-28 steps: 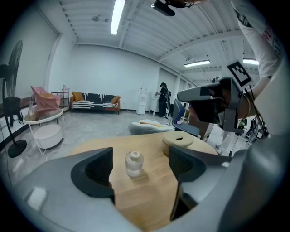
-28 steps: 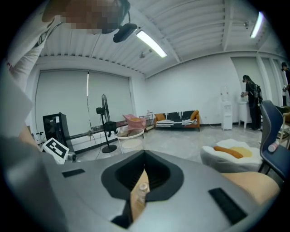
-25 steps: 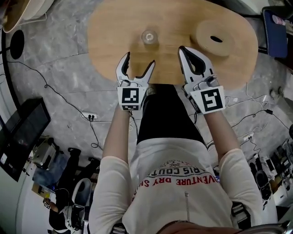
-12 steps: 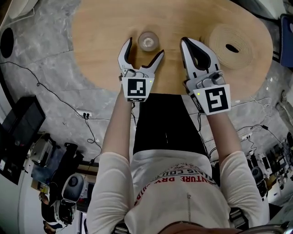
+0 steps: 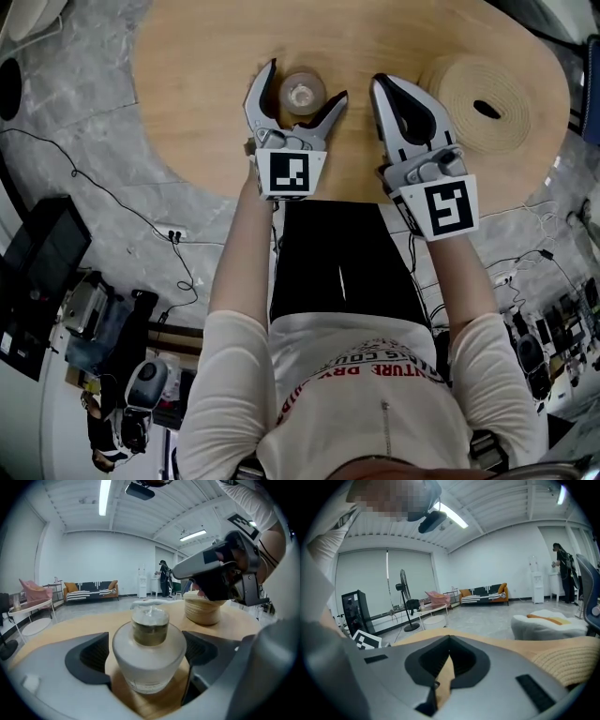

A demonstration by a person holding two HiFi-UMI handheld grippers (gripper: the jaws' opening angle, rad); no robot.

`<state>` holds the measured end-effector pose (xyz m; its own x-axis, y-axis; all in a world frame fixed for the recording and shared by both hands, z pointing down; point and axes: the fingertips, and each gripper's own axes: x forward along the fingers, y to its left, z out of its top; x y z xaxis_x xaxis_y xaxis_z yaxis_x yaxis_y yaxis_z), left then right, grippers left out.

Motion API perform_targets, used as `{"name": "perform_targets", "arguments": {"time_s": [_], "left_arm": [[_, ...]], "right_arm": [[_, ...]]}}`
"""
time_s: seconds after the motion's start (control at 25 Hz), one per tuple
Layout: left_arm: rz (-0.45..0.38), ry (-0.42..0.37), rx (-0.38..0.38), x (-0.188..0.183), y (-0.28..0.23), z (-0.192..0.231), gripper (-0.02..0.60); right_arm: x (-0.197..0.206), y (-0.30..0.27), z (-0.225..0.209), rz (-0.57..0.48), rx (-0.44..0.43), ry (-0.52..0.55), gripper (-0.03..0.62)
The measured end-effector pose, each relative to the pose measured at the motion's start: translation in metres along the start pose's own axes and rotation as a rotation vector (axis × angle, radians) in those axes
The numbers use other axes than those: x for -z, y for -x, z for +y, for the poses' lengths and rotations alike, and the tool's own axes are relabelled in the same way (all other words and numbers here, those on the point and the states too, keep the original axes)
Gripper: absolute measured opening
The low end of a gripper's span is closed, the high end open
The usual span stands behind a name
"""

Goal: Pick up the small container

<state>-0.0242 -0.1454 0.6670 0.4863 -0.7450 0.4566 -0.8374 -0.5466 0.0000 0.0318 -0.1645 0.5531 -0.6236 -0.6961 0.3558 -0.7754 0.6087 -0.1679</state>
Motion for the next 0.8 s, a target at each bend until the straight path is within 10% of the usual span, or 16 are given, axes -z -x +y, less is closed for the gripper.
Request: {"name": "perform_targets", "arguments": {"time_s": [0.8], "left_arm": [[0.007, 0.039, -0.037, -0.002, -0.011, 0.011, 0.342]], "right_arm": [[0.016, -0.007, -0.002, 0.006, -0.004, -0.004, -0.014]]}}
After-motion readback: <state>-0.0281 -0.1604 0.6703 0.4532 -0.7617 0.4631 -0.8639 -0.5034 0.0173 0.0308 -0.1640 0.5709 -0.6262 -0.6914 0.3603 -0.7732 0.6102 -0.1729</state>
